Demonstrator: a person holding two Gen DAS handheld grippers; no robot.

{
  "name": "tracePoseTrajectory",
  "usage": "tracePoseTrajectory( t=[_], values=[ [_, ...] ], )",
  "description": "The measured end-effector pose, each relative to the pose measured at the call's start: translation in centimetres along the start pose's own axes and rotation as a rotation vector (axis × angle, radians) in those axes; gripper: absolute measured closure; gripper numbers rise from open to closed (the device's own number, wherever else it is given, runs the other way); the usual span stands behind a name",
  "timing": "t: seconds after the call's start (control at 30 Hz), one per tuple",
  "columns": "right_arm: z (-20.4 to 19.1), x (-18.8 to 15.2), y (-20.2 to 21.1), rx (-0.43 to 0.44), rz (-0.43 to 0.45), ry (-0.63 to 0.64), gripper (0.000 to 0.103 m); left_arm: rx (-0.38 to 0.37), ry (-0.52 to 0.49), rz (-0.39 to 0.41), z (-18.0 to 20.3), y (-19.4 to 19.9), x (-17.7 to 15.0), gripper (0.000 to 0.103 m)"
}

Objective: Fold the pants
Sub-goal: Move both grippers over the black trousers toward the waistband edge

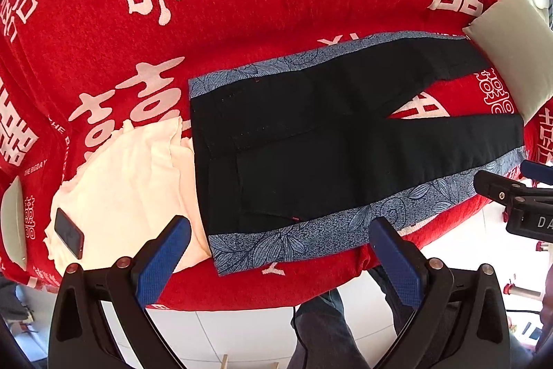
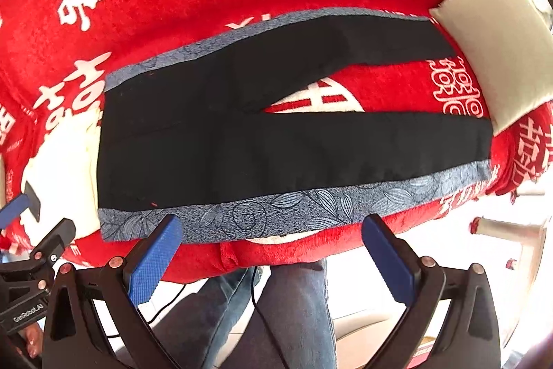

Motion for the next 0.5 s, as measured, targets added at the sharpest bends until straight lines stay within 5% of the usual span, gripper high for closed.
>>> tracePoseTrajectory(
  t=[0.5],
  values=[
    [2.1,-0.2,-3.2,-0.02,-0.081,0.134,0.0,0.07,0.133,-0.074,2.3,-2.2,-1.2,0.0]
  ],
)
Point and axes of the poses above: each gripper's, at about its wrist camera, not at the fingertips, and y roughly against the way its jaws point, z to its right, x to its top, the point moved 3 cm from there along -y, roughly the way its jaws point, and after that the axes turned 14 degrees about x, right-handed, at the moved point
